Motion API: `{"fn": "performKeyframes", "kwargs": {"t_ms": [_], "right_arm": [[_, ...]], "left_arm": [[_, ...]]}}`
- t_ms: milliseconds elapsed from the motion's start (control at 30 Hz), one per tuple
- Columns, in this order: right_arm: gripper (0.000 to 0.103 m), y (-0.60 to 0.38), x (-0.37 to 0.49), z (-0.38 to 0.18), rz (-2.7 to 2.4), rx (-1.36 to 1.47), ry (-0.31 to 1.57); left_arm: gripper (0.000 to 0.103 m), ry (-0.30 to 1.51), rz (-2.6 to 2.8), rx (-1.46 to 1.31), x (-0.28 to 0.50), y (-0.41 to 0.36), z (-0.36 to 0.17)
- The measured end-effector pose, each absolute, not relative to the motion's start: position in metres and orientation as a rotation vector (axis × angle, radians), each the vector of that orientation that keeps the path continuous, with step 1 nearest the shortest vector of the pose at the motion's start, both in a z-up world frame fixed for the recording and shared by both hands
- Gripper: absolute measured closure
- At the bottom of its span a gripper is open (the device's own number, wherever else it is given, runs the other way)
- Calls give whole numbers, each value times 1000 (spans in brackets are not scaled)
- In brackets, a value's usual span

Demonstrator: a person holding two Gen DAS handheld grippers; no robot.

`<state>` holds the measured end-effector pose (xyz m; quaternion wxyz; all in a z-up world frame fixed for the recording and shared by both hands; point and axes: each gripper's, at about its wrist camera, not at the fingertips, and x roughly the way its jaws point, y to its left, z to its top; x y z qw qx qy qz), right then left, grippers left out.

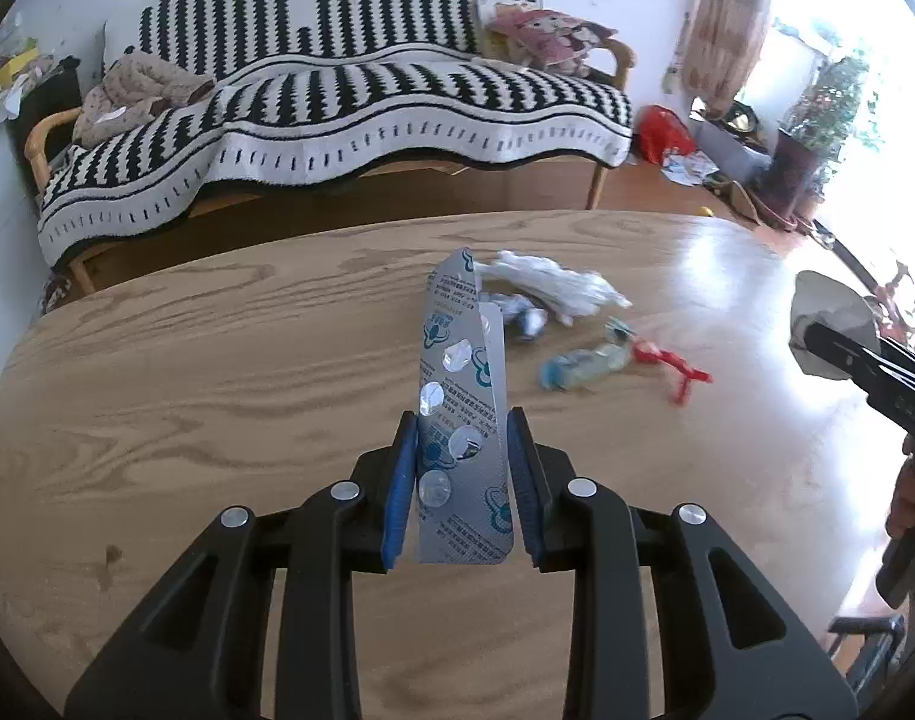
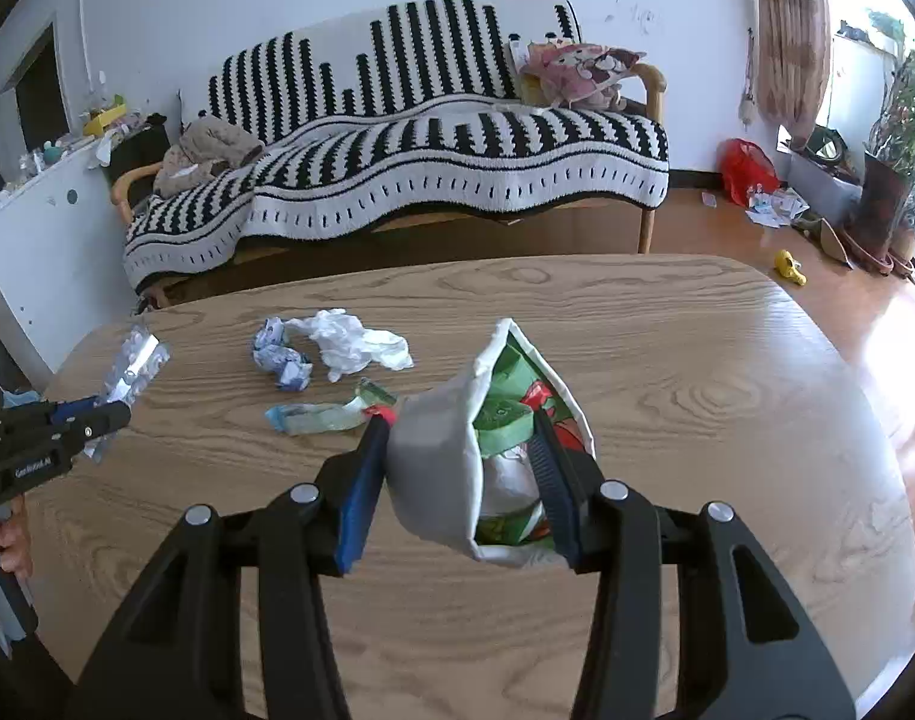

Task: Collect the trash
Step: 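Carry both items to the black bin and open both grippers over it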

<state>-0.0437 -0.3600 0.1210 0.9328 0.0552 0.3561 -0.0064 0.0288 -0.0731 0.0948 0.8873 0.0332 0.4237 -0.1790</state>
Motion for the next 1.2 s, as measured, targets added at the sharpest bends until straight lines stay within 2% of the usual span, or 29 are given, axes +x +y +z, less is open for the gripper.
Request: {"fn": "performKeyframes", "kwargs": {"t_ms": [167,400,600,767,1000,1200], "right_arm": [[56,-365,-93,130,-23,169,704],[56,-393,-197,138,-131,204,689],[55,-413,-295,151,-238,197,661],[55,-433,-350,104,-302,314,759],[55,-438,-386,17,-322,454,917],[55,-441,-382,-7,-317,479,958]], "left_arm": [[74,876,-465,73,-19,-97,105],[74,893,-678,102,-105,-168,108],[74,954,-875,153,-206,-234,91],[74,1113,-976,161,-266,-274,40],[74,1215,-915,295,-288,-292,-34],[74,1266,-935,238,-279,-287,-47]]}}
